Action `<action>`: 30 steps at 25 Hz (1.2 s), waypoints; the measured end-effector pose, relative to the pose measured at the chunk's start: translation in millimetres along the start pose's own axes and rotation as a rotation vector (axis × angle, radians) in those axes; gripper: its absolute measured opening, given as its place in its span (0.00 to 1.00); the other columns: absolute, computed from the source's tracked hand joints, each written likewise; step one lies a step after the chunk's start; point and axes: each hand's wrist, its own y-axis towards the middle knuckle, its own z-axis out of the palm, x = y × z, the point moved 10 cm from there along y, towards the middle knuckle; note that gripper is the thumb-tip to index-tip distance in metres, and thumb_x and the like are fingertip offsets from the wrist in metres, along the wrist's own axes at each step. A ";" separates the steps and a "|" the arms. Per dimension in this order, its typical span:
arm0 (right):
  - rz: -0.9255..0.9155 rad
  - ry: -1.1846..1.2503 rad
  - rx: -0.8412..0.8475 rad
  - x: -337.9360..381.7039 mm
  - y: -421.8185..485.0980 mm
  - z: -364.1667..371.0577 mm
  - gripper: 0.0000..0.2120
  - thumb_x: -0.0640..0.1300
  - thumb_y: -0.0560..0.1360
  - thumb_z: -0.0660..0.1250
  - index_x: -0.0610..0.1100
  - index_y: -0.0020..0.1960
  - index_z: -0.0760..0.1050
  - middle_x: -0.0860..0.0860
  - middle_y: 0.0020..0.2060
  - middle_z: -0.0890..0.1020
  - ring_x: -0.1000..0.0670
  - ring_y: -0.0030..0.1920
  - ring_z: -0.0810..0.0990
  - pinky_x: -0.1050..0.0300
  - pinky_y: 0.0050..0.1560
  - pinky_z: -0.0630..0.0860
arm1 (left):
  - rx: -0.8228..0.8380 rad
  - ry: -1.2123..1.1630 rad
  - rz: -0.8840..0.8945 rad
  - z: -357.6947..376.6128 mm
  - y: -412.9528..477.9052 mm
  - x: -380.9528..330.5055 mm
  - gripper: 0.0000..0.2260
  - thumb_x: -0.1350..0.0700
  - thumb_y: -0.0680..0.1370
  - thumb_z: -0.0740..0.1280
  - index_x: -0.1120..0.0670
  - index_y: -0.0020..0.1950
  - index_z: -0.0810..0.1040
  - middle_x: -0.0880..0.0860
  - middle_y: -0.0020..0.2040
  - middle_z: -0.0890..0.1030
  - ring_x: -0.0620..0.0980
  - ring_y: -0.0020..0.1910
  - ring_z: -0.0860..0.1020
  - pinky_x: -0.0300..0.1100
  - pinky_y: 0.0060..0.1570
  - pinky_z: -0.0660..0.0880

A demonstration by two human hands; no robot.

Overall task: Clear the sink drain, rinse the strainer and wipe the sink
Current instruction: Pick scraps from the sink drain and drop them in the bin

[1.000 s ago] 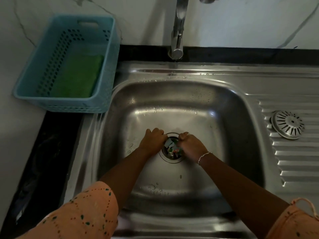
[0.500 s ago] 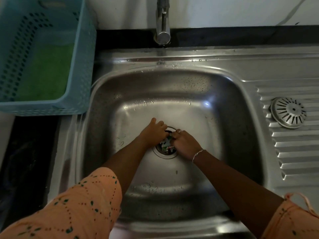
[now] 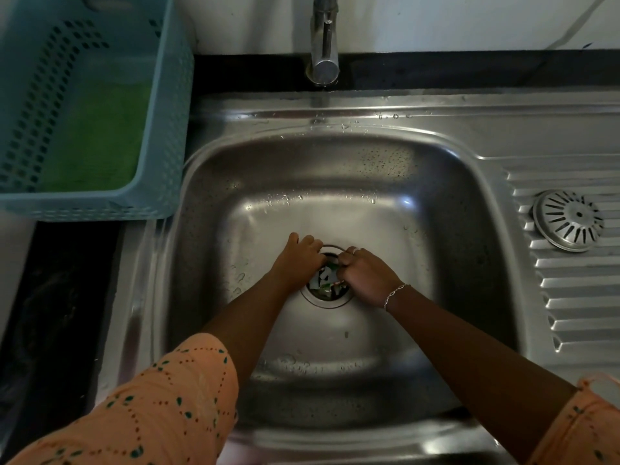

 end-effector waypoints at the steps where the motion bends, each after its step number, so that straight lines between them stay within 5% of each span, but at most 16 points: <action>1: 0.004 0.012 -0.025 -0.4 -1.1 -4.8 0.11 0.37 0.73 0.63 0.33 0.52 0.78 0.37 0.53 0.79 0.37 0.55 0.76 0.51 0.53 0.74 | -0.003 -0.013 -0.003 0.4 -0.4 -0.5 0.15 0.58 0.79 0.54 0.53 0.64 0.71 0.57 0.61 0.73 0.57 0.61 0.69 0.50 0.58 0.63; 6: -0.101 0.021 -0.125 16.2 -9.5 -26.7 0.16 0.37 0.48 0.82 0.36 0.34 0.82 0.43 0.30 0.83 0.42 0.30 0.82 0.63 0.29 0.77 | 0.010 0.010 0.005 6.0 -0.7 -5.1 0.13 0.58 0.78 0.56 0.57 0.60 0.74 0.58 0.61 0.73 0.57 0.61 0.69 0.50 0.59 0.62; 8: -0.145 0.025 -0.145 18.1 -10.7 -25.9 0.17 0.39 0.44 0.83 0.39 0.30 0.82 0.46 0.27 0.83 0.45 0.27 0.81 0.65 0.26 0.76 | -0.014 -0.014 -0.009 6.0 -2.2 -3.6 0.13 0.57 0.78 0.57 0.56 0.61 0.74 0.57 0.60 0.73 0.57 0.60 0.69 0.49 0.59 0.62; 17: -0.268 -0.081 -0.138 18.2 -13.4 -8.8 0.11 0.43 0.51 0.81 0.46 0.26 0.80 0.50 0.30 0.83 0.49 0.32 0.82 0.64 0.29 0.78 | 0.004 -0.015 -0.065 7.0 -1.3 -2.5 0.13 0.57 0.78 0.58 0.57 0.58 0.77 0.57 0.61 0.72 0.57 0.62 0.67 0.50 0.61 0.61; 30: -0.365 -0.133 -0.383 20.4 -38.0 -34.5 0.08 0.45 0.59 0.80 0.45 0.34 0.82 0.49 0.35 0.83 0.49 0.38 0.83 0.60 0.37 0.79 | -0.148 -0.235 -0.097 -17.5 -33.8 9.5 0.10 0.55 0.77 0.60 0.54 0.51 0.80 0.54 0.51 0.77 0.54 0.54 0.72 0.46 0.57 0.62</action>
